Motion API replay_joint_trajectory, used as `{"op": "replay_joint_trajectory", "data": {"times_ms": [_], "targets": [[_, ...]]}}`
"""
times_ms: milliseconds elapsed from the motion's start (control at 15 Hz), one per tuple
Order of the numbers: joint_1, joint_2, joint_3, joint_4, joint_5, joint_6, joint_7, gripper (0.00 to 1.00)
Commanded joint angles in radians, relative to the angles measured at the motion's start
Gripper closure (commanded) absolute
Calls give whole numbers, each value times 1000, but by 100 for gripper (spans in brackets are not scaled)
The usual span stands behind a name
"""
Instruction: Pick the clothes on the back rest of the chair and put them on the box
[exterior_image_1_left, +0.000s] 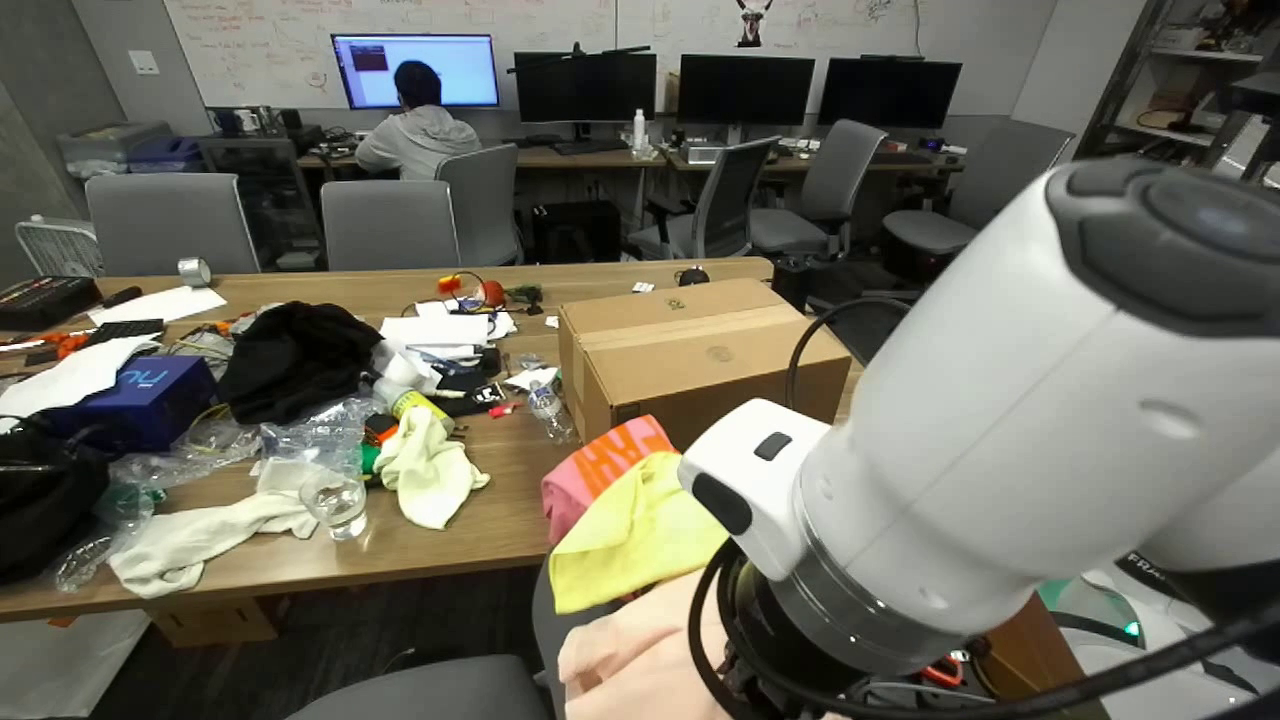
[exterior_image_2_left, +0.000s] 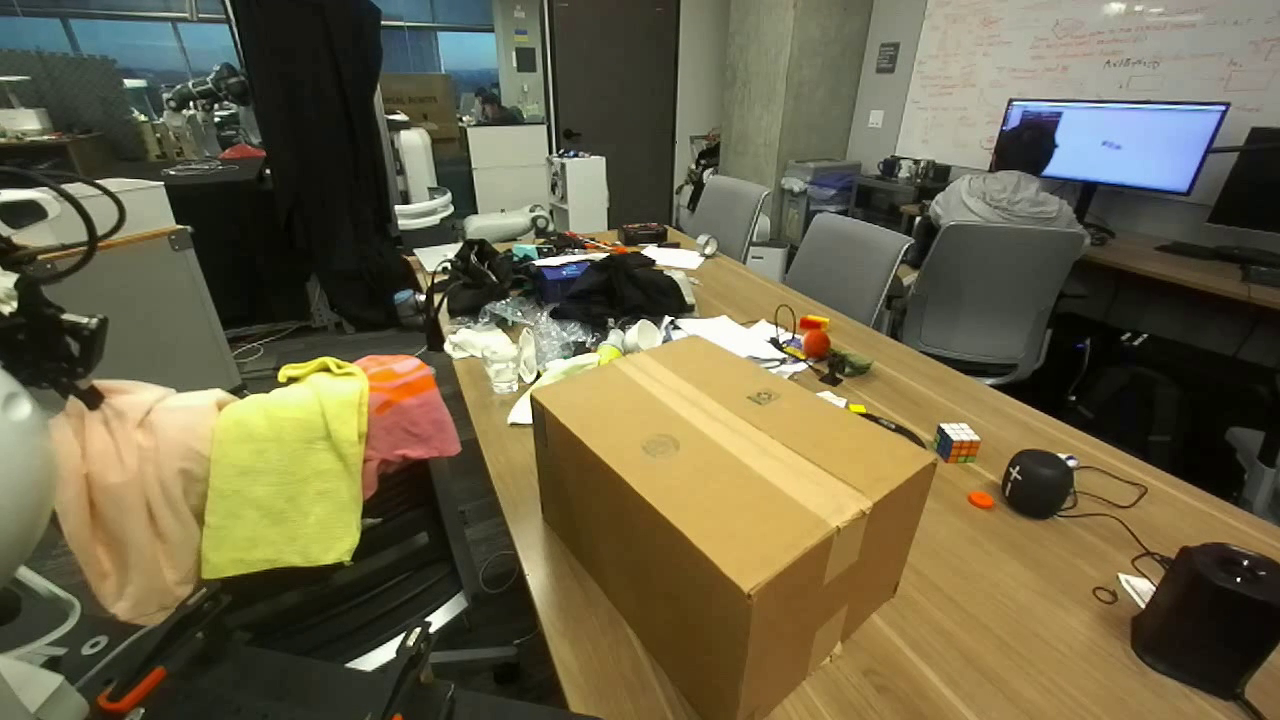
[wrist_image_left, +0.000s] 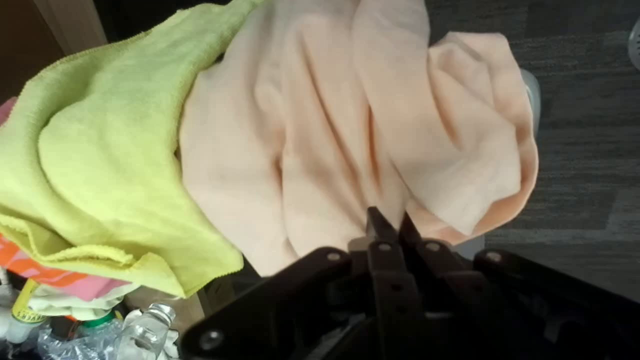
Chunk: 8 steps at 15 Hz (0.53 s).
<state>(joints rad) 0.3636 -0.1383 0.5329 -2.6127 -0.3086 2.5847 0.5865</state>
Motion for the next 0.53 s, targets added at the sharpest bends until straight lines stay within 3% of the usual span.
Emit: {"op": "replay_joint_trajectory", "data": {"times_ms": [0, 467], "targets": [[21, -82, -35, 49, 111, -19, -77, 99], [-63, -200, -105, 170, 140, -59, -91, 99]]}}
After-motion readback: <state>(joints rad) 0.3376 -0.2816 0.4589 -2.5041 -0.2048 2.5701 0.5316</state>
